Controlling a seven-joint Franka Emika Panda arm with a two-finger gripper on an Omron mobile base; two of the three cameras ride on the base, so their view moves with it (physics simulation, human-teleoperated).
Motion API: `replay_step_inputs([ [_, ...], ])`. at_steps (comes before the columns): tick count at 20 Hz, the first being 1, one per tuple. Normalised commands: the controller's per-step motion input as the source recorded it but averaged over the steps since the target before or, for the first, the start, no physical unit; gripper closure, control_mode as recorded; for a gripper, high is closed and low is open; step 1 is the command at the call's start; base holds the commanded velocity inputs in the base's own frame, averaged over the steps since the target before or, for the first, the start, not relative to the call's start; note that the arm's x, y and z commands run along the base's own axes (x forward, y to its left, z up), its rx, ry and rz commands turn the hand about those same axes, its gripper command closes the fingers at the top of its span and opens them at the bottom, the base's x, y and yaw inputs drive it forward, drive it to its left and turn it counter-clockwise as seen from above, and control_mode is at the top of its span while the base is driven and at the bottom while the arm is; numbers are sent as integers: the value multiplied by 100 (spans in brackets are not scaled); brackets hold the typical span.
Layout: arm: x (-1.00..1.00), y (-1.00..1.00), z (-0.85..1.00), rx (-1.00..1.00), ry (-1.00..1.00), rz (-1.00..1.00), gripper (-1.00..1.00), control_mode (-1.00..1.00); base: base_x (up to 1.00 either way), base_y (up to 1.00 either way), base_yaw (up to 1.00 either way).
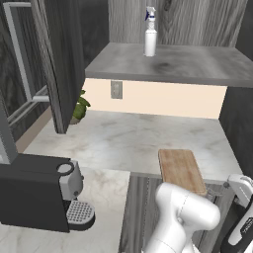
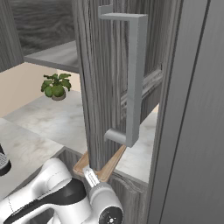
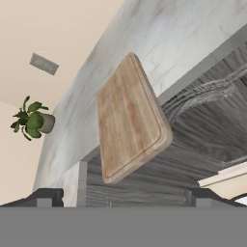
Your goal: Move the cutting board and knife to the sink. Then move spray from the cabinet to the counter.
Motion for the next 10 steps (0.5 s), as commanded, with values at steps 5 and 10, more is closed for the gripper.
replay_step_inputs([
  [5,0,2,-1,6,8,1,-100,-100,0,0,0],
  [10,5,8,-3,0,0,3,-100,-100,0,0,0],
])
